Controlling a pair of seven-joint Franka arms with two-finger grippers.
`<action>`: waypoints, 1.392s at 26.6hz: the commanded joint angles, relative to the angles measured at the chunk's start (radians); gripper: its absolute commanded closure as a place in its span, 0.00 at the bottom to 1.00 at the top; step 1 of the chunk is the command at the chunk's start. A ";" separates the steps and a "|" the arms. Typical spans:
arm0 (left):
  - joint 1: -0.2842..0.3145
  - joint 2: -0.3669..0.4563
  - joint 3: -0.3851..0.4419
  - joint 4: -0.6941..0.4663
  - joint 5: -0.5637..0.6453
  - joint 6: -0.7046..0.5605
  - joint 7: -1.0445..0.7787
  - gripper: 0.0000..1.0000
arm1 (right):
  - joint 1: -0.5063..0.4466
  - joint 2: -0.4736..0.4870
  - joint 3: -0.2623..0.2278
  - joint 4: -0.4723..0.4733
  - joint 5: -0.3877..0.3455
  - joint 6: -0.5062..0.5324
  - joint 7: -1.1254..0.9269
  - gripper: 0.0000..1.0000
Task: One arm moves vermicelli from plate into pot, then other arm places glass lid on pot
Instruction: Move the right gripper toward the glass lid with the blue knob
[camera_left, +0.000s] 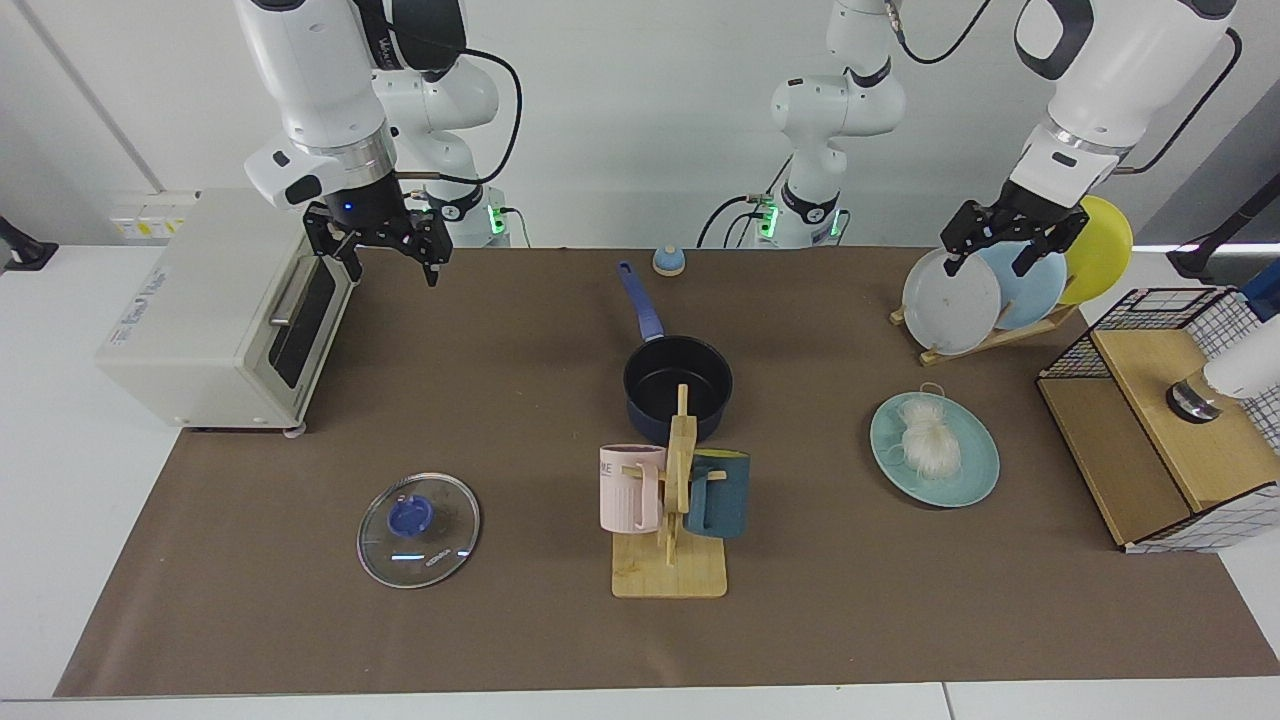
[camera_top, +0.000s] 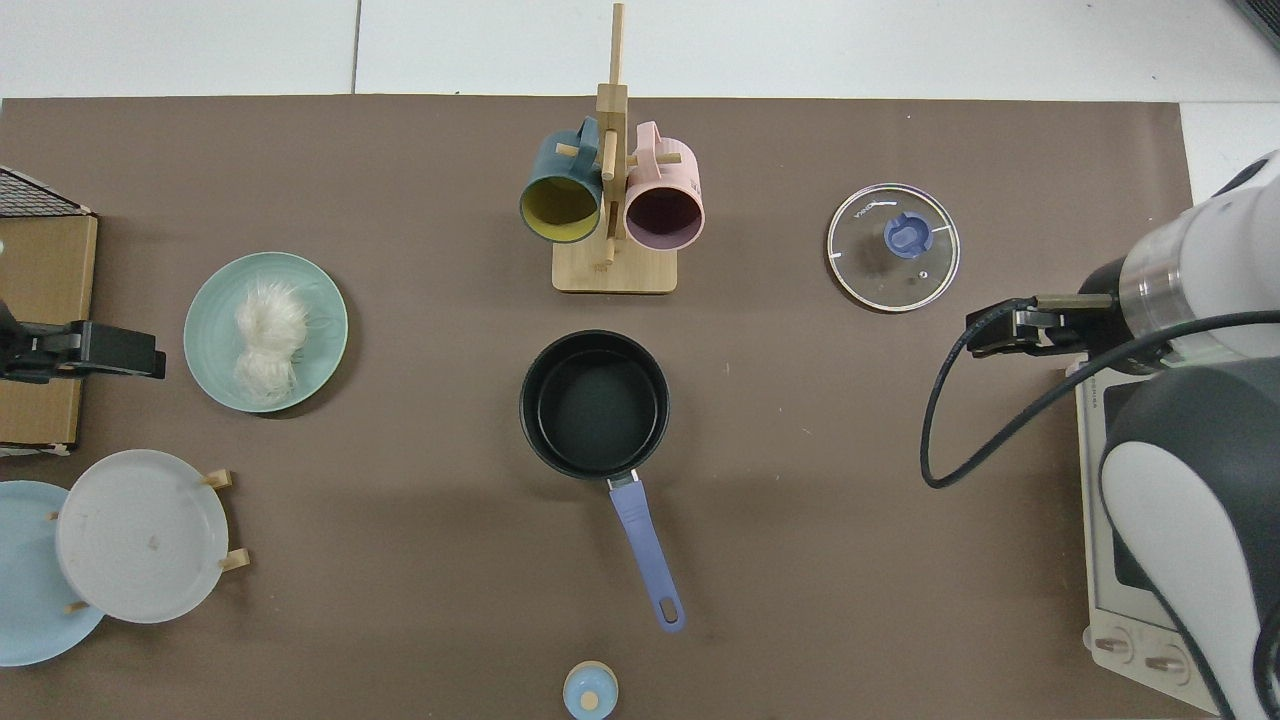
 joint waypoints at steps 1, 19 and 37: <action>-0.014 -0.007 0.008 -0.014 0.000 0.019 0.002 0.00 | -0.013 0.000 -0.002 0.011 0.033 -0.014 -0.040 0.01; -0.018 -0.007 0.008 -0.008 0.000 0.011 -0.010 0.00 | -0.017 0.244 -0.037 0.299 0.024 -0.057 -0.056 0.01; -0.011 0.150 0.008 0.056 -0.002 0.144 0.003 0.00 | -0.051 0.579 -0.034 0.505 0.028 0.116 -0.186 0.02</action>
